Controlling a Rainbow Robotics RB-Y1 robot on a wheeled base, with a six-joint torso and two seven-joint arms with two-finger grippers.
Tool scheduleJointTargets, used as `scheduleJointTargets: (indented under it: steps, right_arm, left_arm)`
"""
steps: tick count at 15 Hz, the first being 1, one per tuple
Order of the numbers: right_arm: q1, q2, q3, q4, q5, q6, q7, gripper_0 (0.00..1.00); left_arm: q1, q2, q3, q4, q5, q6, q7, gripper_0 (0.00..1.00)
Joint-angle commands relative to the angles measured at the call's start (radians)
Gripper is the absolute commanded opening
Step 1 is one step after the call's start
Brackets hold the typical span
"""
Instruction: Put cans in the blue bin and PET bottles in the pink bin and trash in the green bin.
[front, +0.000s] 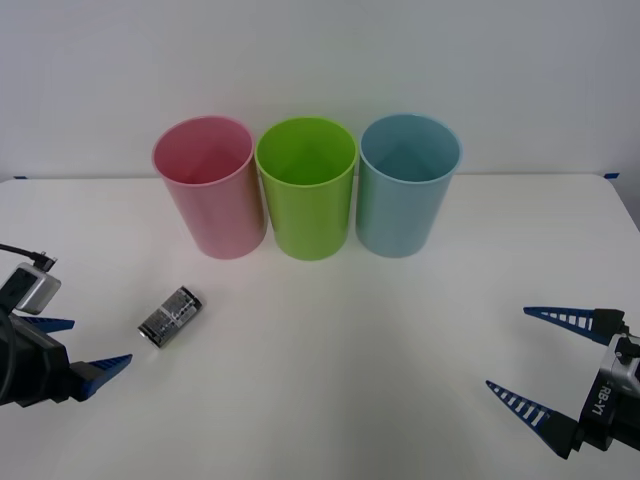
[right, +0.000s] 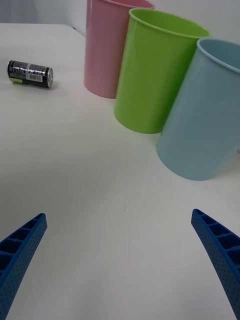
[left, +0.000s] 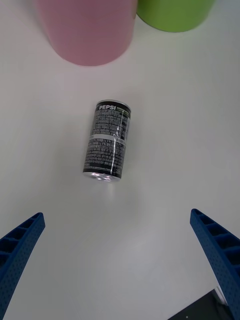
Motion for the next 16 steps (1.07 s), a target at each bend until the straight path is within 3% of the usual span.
scheduleJointTargets:
  steps: [1, 4, 9, 16]
  right_arm:
    - [0.000, 0.000, 0.000, 0.000, 0.000, 0.000, 0.000, 1.00]
    - [0.000, 0.000, 0.000, 0.000, 0.000, 0.000, 0.000, 1.00]
    - [0.000, 0.000, 0.000, 0.000, 0.000, 0.000, 0.000, 1.00]
    - [0.000, 0.000, 0.000, 0.000, 0.000, 0.000, 0.000, 1.00]
  left_arm:
    - [-0.172, -0.012, -0.119, 0.072, -0.004, -0.061, 0.012, 1.00]
    - [-0.285, -0.078, -0.177, 0.144, -0.044, -0.150, 0.012, 1.00]
    - [-0.443, -0.098, -0.366, 0.227, -0.108, -0.147, 0.073, 1.00]
    - [-0.613, -0.187, -0.519, 0.354, -0.139, -0.154, 0.087, 1.00]
